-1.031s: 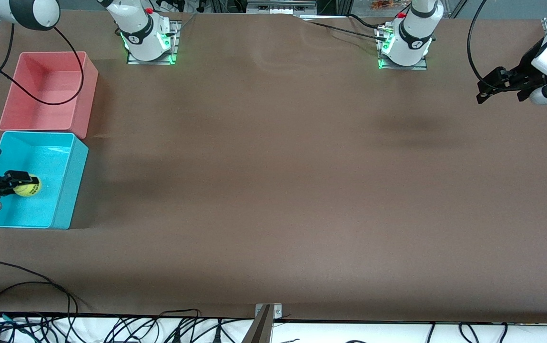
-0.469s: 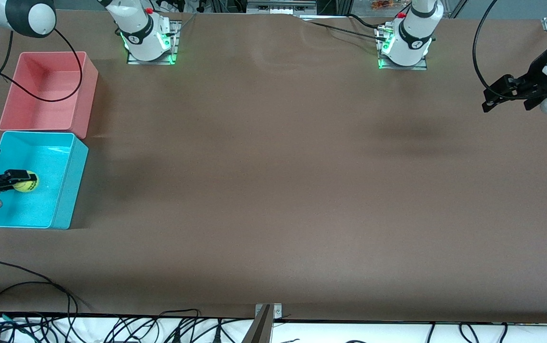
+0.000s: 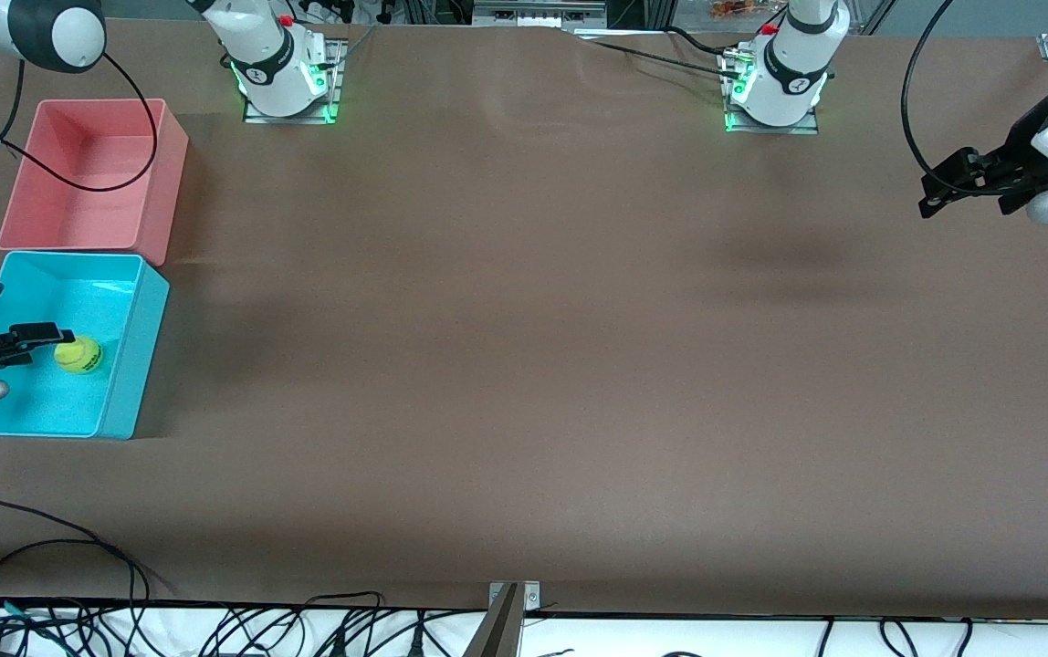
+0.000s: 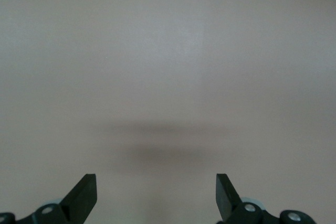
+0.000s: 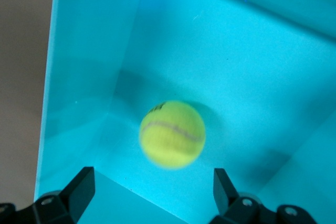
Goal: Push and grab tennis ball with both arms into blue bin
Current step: 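Carry the tennis ball with the right gripper over the blue bin, then open the right gripper to drop the ball into the blue bin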
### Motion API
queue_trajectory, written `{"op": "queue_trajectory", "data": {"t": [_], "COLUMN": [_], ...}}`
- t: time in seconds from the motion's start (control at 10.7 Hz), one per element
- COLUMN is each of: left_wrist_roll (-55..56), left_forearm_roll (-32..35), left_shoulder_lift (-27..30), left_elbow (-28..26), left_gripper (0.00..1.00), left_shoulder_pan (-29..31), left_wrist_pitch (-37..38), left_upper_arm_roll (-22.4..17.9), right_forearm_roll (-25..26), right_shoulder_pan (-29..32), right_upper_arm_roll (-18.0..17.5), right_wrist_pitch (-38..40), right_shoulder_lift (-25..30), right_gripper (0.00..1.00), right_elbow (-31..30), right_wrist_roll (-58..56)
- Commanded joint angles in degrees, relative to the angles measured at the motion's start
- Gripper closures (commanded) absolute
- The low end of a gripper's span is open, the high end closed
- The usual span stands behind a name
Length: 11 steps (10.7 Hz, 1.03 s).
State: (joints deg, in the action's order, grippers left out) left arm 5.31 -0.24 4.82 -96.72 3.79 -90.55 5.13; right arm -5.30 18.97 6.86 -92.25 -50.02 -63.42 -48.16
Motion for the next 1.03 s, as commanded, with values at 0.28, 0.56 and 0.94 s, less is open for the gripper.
{"op": "queue_trajectory", "data": {"t": [0.28,0.56,0.94], "left_wrist_roll": [-0.21,-0.39,-0.39], "left_forearm_roll": [2.42,2.88,2.88], "left_shoulder_lift": [-1.30,-1.30,-1.30], "left_elbow": [2.06,1.97,1.97], "left_gripper": [0.00,0.00,0.00], "left_shoulder_pan": [0.17,0.08,0.08], "left_wrist_pitch": [1.61,1.61,1.61], "left_upper_arm_roll": [-0.03,0.06,0.06], "right_forearm_roll": [0.37,0.38,0.55], "right_shoulder_pan": [-0.69,-0.95,-6.21], "right_upper_arm_roll": [-4.13,-7.82,-8.62], "right_wrist_pitch": [0.57,1.10,2.68], "right_shoulder_lift": [2.21,6.59,11.08], "right_gripper": [0.00,0.00,0.00], "right_elbow": [3.11,3.31,3.31], "right_wrist_roll": [-0.01,0.51,7.10]}}
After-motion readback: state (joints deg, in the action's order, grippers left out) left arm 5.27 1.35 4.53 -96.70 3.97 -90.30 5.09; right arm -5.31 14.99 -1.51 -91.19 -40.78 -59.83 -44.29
